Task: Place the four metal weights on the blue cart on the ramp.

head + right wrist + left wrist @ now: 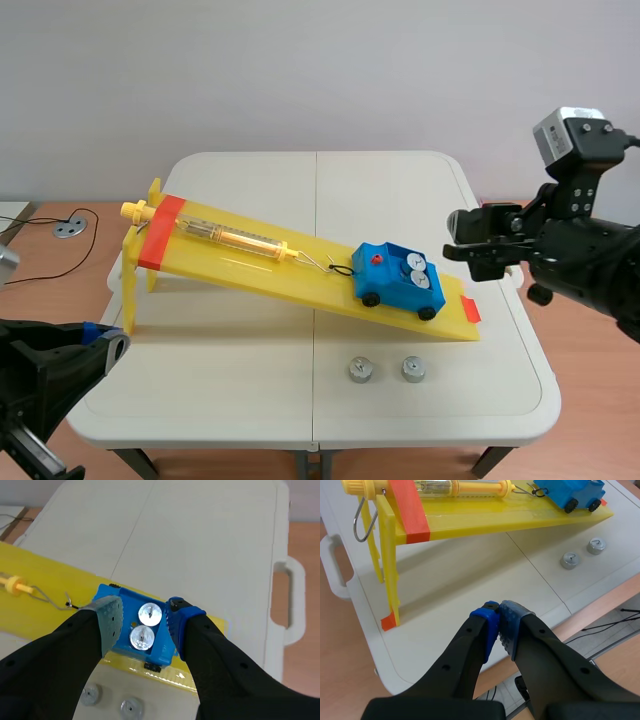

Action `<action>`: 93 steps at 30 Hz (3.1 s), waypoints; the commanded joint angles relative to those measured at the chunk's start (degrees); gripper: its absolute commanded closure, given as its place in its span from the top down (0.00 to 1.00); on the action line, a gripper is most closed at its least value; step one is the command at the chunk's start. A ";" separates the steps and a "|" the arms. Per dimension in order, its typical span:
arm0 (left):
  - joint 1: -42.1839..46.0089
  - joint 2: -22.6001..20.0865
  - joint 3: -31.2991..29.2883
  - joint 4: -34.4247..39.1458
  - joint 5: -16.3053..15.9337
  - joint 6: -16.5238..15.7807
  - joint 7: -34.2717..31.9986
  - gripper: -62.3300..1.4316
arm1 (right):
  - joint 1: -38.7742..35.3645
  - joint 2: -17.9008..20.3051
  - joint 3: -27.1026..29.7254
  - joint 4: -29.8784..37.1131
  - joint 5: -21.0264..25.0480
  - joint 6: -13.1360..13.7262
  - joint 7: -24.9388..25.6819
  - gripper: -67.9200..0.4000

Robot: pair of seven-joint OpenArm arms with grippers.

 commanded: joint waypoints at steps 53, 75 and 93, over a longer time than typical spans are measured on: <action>-1.92 0.15 -0.57 3.69 -4.26 -1.44 -5.51 0.07 | 1.77 -2.51 -20.68 -13.05 -24.52 -9.57 20.28 0.32; -1.90 0.15 -0.57 3.69 -4.26 -1.44 -5.51 0.07 | 7.43 -5.29 -24.79 -23.15 -26.77 -12.26 22.80 0.30; -1.92 0.15 -0.57 3.69 -4.26 -1.44 -5.51 0.07 | 7.45 -5.25 -24.92 -26.36 -27.54 -14.49 20.90 0.11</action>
